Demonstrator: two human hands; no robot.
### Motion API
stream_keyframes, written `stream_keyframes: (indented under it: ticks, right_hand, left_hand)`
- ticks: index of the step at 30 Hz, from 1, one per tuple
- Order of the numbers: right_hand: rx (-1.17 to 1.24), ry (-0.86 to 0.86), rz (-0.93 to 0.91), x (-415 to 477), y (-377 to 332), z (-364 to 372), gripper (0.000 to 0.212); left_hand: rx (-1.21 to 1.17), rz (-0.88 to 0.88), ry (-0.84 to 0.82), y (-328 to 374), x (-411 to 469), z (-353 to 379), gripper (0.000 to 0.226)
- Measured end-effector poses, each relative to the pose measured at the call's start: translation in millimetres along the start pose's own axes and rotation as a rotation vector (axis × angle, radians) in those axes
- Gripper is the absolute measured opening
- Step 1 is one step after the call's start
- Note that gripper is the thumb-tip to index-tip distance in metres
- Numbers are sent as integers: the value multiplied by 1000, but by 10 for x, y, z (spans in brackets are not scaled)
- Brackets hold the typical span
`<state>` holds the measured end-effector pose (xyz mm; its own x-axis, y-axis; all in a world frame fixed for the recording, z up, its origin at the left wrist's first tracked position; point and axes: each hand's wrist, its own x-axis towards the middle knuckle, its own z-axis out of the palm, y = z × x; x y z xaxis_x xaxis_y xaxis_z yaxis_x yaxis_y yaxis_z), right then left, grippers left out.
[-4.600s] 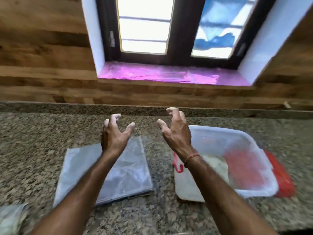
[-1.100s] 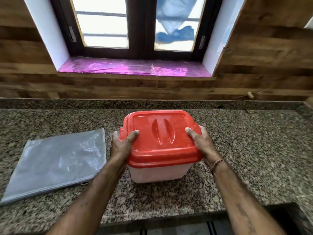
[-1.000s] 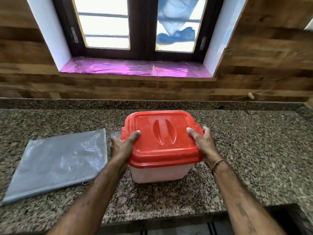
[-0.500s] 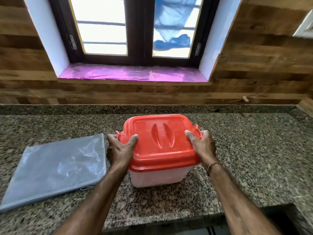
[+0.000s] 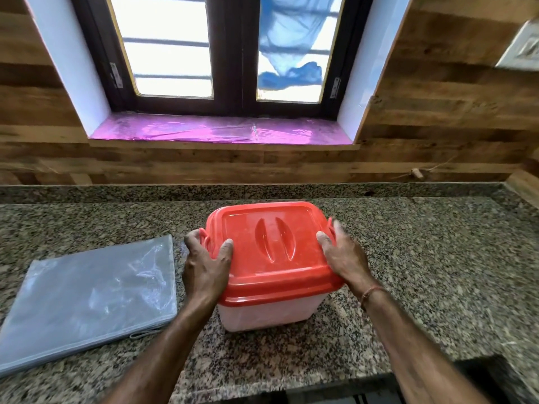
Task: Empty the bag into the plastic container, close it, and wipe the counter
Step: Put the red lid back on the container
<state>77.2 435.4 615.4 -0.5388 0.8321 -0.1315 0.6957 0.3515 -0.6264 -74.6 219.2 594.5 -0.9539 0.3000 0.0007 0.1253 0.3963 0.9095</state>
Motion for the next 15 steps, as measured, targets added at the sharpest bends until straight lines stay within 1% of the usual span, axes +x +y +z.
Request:
stream_keyframes:
  ticks: [2, 3, 4, 9, 13, 15]
  right_hand:
    - [359, -105, 102, 45, 64, -41, 56]
    - [474, -128, 131, 63, 91, -39, 54]
    - [523, -126, 142, 86, 109, -26, 53]
    - [590, -80, 113, 515, -80, 61, 50]
    - [627, -35, 122, 1042, -335, 110, 47]
    - [657, -20, 112, 1372, -471, 119, 40]
  left_hand:
    - [-199, -147, -59, -22, 8, -2, 66]
    - [-268, -210, -73, -30, 17, 1, 65]
    - [-292, -247, -74, -37, 41, 2, 63]
    - [-286, -300, -11, 35, 554, 11, 58]
    - [-235, -257, 20, 216, 1110, 111, 43]
    - [-180, -236, 18, 340, 1416, 195, 54]
